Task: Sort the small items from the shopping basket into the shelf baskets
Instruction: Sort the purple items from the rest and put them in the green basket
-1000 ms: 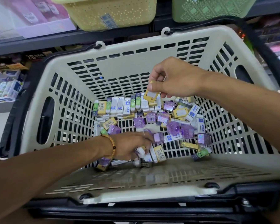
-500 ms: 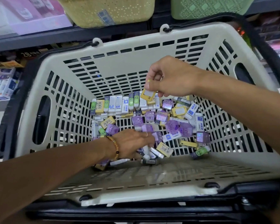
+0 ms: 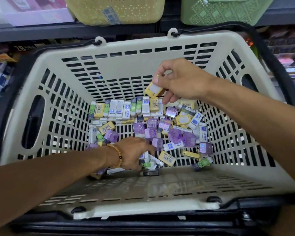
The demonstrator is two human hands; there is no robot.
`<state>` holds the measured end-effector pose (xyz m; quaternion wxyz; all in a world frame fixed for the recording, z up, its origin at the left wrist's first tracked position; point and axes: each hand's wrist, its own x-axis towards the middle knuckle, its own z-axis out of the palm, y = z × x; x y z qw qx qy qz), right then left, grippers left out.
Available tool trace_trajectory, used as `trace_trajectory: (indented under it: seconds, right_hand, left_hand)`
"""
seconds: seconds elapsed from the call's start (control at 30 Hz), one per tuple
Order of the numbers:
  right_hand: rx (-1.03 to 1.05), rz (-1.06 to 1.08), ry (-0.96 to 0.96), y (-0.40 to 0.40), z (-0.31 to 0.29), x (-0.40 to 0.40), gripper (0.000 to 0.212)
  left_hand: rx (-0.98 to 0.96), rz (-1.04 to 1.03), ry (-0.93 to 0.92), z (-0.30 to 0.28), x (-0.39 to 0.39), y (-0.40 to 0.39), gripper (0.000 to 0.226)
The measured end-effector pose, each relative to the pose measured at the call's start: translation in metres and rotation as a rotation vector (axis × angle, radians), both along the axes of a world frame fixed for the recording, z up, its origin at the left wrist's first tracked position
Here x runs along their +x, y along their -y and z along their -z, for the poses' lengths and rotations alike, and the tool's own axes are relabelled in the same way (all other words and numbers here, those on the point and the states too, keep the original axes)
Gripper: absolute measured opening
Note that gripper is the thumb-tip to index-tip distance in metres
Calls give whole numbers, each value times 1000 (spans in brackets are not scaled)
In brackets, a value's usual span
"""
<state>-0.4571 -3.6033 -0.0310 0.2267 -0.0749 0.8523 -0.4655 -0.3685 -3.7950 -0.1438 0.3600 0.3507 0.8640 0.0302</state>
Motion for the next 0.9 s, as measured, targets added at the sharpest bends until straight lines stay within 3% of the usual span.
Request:
trace_trajectory:
  seconds: [0.17,0.37,0.63,0.77,0.9]
  right_hand:
    - [14,92,59,-9,17,-7,14]
    - [67,138,109,-12,39,-14,19]
    - [206,72,305,5,66,-22,26]
    - [165,190,320,17,77,-23,18]
    - [97,267,315,15,74,-21,20]
  left_hand:
    - [-18,45,-159,3,7,-7,61]
    - [9,-72,-38,-18,-3,-4,66]
    - [216,-617,132,-85,-12,23,41]
    - [360,-948,143,-105,-4,45,44]
    - [347,-1015,52,-112,-1,52,42]
